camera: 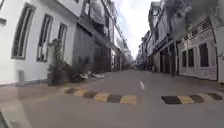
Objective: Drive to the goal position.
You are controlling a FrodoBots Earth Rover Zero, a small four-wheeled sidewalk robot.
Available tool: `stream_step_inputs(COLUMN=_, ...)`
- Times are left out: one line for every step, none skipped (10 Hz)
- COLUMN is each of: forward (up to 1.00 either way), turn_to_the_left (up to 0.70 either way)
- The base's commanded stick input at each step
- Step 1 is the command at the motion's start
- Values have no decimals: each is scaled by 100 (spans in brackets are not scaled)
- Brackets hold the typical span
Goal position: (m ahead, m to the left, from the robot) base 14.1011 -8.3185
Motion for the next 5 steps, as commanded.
stream_step_inputs(forward=85, turn_to_the_left=0)
stream_step_inputs(forward=85, turn_to_the_left=0)
stream_step_inputs(forward=85, turn_to_the_left=0)
stream_step_inputs(forward=85, turn_to_the_left=0)
stream_step_inputs(forward=85, turn_to_the_left=0)
